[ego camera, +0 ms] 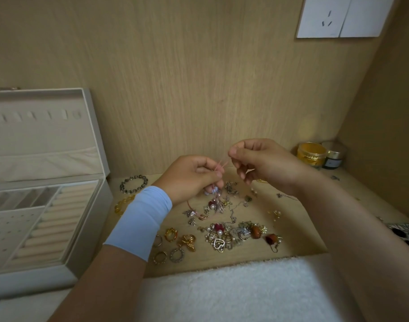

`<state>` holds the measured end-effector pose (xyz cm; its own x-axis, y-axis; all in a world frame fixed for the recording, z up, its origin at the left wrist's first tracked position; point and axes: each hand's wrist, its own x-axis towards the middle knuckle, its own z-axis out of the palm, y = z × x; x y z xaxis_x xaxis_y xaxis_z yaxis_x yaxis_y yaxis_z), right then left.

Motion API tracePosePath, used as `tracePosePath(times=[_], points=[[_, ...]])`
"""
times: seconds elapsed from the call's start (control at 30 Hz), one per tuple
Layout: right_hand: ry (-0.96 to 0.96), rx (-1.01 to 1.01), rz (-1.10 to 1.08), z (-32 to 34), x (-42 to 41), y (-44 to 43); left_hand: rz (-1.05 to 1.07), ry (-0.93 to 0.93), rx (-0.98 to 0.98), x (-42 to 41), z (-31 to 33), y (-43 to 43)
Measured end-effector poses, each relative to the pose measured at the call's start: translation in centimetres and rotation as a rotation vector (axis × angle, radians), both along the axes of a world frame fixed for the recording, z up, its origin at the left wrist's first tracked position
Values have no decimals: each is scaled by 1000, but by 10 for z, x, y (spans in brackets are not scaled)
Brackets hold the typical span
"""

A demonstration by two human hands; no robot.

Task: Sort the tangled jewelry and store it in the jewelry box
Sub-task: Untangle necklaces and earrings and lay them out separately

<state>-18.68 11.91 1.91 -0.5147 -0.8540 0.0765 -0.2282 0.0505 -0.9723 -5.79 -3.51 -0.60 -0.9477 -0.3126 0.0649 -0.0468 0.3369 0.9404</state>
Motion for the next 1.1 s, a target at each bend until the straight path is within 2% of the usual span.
tracePosePath(times=[0.2, 0.37, 0.43, 0.57, 0.67, 0.77, 0.87, 0.97, 1.03, 1.1], points=[[-293, -190, -72, 3, 4, -6, -80, -73, -30, 6, 5, -5], [-456, -327, -138, 6, 1, -8, -69, -89, 31, 10, 6, -9], [-463, -317, -175, 6, -2, -7, -52, -108, 5, 10, 7, -11], [-256, -165, -261, 2, -1, -6, -29, -161, -103, 10, 9, -15], [160, 60, -291, -1, -2, 0, -31, -174, -94, 12, 9, -15], [463, 289, -128, -3, -7, 4, -46, -142, 0, 13, 10, -16], [625, 496, -50, -4, -6, 7, -68, -123, 51, 13, 9, -15], [788, 613, -20, -6, -3, 5, -105, -71, 120, 12, 9, -7], [818, 660, 19, -5, 0, 3, -112, -27, 102, 9, 9, -1], [747, 657, 61, -2, 2, 3, -109, 1, 83, 7, 12, 6]])
